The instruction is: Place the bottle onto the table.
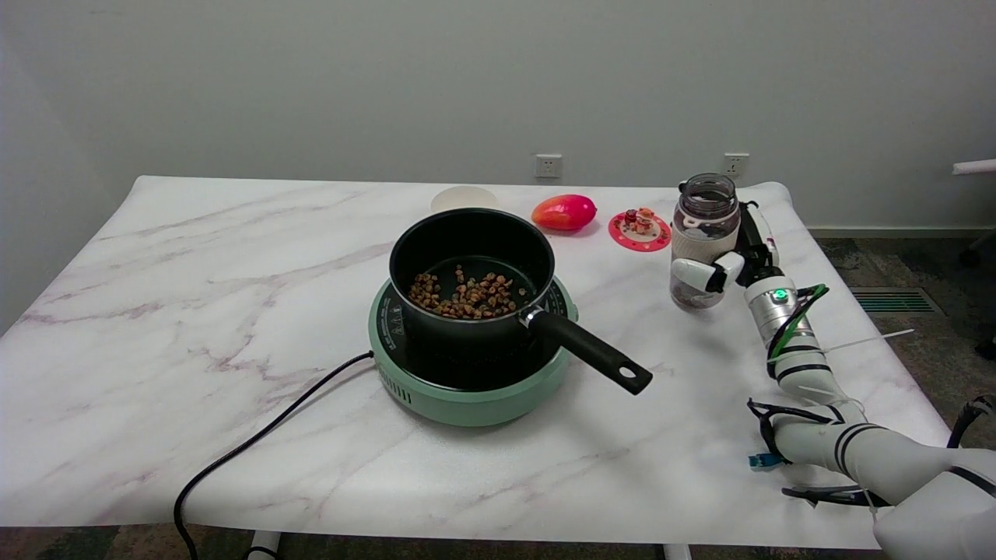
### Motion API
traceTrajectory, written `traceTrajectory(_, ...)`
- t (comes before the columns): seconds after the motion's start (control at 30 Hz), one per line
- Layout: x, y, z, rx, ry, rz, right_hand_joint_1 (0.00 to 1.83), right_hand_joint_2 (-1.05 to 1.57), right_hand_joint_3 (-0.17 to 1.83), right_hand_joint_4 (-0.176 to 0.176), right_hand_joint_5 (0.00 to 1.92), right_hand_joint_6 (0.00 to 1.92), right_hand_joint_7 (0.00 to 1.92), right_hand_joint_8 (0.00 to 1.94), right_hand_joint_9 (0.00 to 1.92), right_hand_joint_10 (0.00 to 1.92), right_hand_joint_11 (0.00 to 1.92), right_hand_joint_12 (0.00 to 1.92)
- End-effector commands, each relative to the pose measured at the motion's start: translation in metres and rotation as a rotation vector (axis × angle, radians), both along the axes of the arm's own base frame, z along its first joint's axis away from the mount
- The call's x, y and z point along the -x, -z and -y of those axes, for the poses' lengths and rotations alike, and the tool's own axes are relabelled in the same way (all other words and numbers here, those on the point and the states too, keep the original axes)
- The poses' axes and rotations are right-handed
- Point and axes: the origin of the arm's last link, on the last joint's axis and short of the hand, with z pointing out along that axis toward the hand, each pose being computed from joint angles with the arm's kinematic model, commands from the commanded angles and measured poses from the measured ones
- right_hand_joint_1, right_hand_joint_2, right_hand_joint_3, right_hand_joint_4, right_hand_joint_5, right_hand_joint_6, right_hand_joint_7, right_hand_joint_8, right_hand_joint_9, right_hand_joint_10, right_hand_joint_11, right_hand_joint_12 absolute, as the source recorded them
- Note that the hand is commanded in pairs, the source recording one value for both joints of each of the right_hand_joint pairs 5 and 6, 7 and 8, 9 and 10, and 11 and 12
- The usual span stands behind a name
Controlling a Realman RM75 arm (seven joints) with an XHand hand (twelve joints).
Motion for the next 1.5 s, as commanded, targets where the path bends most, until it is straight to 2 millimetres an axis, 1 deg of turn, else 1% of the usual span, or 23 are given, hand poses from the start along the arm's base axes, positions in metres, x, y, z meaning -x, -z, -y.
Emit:
traceTrajectory(0.03, 0.003, -0.001, -0.004, 0.010, -0.005, 0.023, 1.32, -0.64, 1.28, 0.000, 0.55, 0.55, 1.09, 1.09, 0.79, 0.79, 0.58, 0.58)
traceTrajectory(0.23, 0.004, -0.004, -0.006, 0.016, 0.000, 0.033, 1.31, -0.68, 1.25, 0.000, 0.50, 0.50, 1.04, 1.04, 0.74, 0.74, 0.57, 0.57)
traceTrajectory(0.5, 0.007, -0.010, -0.011, 0.021, 0.013, 0.054, 1.30, -0.74, 1.27, 0.000, 0.47, 0.47, 1.02, 1.02, 0.70, 0.70, 0.56, 0.56)
traceTrajectory(0.7, 0.008, -0.020, -0.017, 0.039, 0.029, 0.048, 1.29, -0.80, 1.28, 0.000, 0.45, 0.45, 1.00, 1.00, 0.66, 0.66, 0.55, 0.55)
traceTrajectory(0.83, 0.008, -0.024, -0.020, 0.048, 0.034, 0.046, 1.29, -0.84, 1.27, 0.000, 0.41, 0.41, 0.93, 0.93, 0.62, 0.62, 0.55, 0.55)
traceTrajectory(0.9, 0.008, -0.026, -0.021, 0.053, 0.035, 0.045, 1.29, -0.85, 1.18, 0.000, 0.37, 0.37, 0.87, 0.87, 0.60, 0.60, 0.55, 0.55)
traceTrajectory(0.97, 0.007, -0.028, -0.023, 0.055, 0.038, 0.040, 1.29, -0.86, 1.16, 0.000, 0.35, 0.35, 0.80, 0.80, 0.57, 0.57, 0.55, 0.55)
traceTrajectory(1.13, 0.006, -0.034, -0.026, 0.061, 0.044, 0.028, 1.29, -0.92, 1.16, 0.000, 0.31, 0.31, 0.67, 0.67, 0.54, 0.54, 0.56, 0.56)
traceTrajectory(1.4, 0.004, -0.040, -0.029, 0.067, 0.047, 0.016, 1.28, -0.95, 1.16, 0.000, 0.29, 0.29, 0.62, 0.62, 0.52, 0.52, 0.55, 0.55)
traceTrajectory(1.5, 0.005, -0.046, -0.034, 0.082, 0.062, 0.011, 1.28, -0.95, 1.17, 0.000, 0.28, 0.28, 0.62, 0.62, 0.51, 0.51, 0.54, 0.54)
